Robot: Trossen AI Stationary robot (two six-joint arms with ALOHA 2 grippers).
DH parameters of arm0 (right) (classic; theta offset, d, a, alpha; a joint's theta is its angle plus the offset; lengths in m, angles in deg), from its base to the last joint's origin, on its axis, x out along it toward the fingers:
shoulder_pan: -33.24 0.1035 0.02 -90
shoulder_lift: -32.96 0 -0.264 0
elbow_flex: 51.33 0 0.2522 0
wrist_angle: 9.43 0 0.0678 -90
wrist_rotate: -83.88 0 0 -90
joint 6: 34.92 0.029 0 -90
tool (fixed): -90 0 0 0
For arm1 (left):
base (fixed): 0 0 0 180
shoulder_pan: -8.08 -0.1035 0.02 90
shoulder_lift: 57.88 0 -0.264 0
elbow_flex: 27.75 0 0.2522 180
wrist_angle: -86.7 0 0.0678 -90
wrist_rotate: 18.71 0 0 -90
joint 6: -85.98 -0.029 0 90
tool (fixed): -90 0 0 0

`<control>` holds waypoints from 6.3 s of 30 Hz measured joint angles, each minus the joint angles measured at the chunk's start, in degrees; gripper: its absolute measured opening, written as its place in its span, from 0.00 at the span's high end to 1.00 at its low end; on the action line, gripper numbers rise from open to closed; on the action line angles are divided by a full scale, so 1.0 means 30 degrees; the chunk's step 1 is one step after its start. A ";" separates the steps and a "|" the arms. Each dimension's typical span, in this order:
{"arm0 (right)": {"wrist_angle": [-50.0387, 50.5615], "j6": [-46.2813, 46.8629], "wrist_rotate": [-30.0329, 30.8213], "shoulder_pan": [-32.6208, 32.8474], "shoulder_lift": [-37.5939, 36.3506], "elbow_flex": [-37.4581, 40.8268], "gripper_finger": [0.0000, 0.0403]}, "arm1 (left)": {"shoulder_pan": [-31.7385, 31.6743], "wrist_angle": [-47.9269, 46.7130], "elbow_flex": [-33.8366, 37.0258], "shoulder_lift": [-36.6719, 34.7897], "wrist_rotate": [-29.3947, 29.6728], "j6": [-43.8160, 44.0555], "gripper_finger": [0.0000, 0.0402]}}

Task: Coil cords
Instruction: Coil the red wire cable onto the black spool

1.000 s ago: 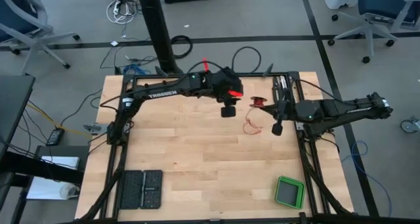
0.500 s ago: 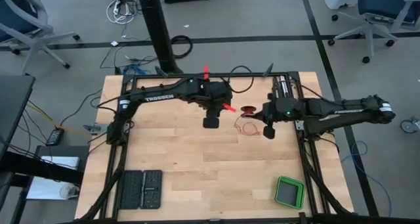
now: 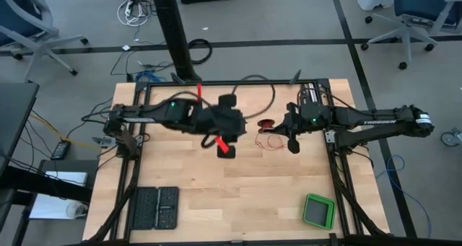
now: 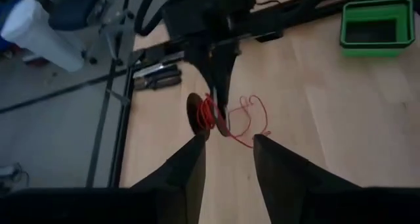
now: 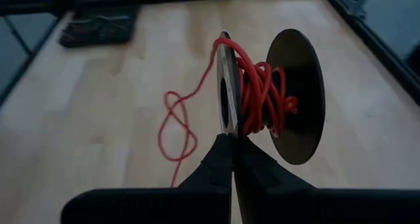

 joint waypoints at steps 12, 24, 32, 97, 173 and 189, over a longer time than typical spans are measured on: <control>0.0126 -0.0229 -0.0342 0.0028 -0.0055 0.0000 1.00 | 0.3262 0.6684 0.4115 -0.0145 0.1093 0.0424 0.67; 0.0153 -0.0697 -0.1255 -0.0036 -0.0075 0.0000 1.00 | 0.1568 1.6345 1.4441 -0.3677 0.1879 0.0612 0.67; -0.0134 -0.0901 -0.1316 -0.0593 -0.0062 0.0000 1.00 | -0.1672 2.2992 1.9830 -0.6856 0.0838 0.0516 0.67; -0.9122 -0.1930 -0.4362 -0.2515 0.3506 0.0007 1.00 | -0.6649 2.9932 2.3328 -0.5377 -0.7971 0.4508 0.67; -1.1217 -0.0504 -0.4900 -0.3593 0.3063 0.0007 1.00 | -0.6733 2.7524 1.9517 -0.5275 -0.7767 0.4022 0.67; -1.1075 -0.0200 -0.5025 -0.3593 0.3059 0.0029 0.97 | -0.6815 2.8653 1.9481 -0.4153 -0.8174 0.2990 0.99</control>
